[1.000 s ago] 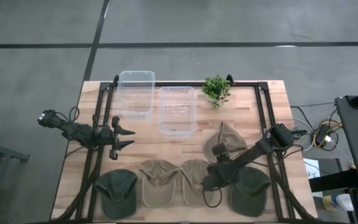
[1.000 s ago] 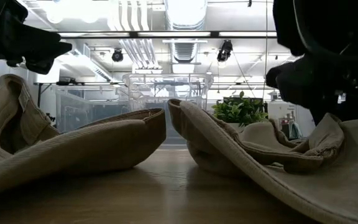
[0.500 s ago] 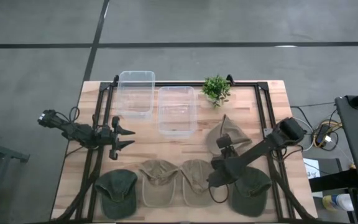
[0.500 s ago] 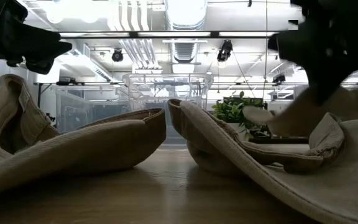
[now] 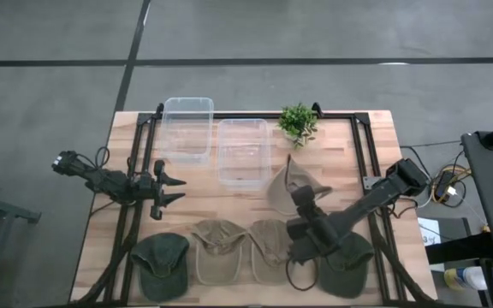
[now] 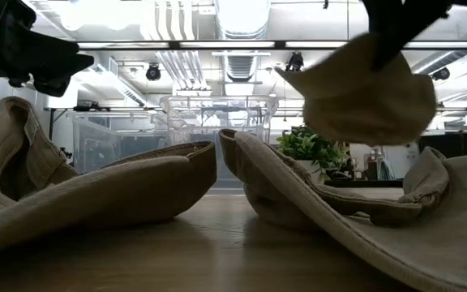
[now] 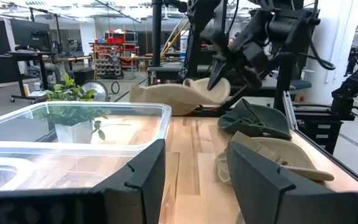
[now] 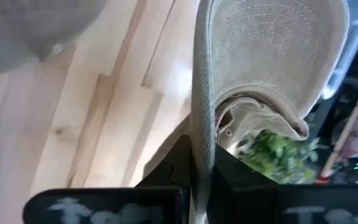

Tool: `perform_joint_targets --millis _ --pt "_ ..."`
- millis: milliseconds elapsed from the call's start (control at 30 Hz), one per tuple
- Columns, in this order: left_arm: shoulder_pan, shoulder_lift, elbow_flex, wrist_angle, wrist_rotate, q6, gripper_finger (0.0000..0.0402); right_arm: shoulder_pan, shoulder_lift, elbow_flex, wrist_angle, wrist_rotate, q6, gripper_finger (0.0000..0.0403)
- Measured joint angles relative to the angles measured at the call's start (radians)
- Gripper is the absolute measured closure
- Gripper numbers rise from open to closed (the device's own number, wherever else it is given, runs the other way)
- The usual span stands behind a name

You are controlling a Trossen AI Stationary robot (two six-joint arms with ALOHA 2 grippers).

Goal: Pick & Place hat
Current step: Put the top brown cap into the right transparent bin

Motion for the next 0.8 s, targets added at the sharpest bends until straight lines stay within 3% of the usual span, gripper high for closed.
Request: perform_joint_targets --millis 400,667,800 --pt "0.000 0.000 -0.002 0.035 -0.037 0.025 0.0237 0.035 0.001 0.072 -0.034 0.050 -0.143 0.0390" --pt "0.000 0.000 0.000 0.134 -0.033 -0.158 0.0237 0.033 0.001 0.116 -0.025 0.137 -0.216 0.0390" --pt "0.000 0.000 0.000 0.155 -0.024 -0.163 0.0237 0.021 0.001 0.145 0.004 0.154 -0.262 0.0390"
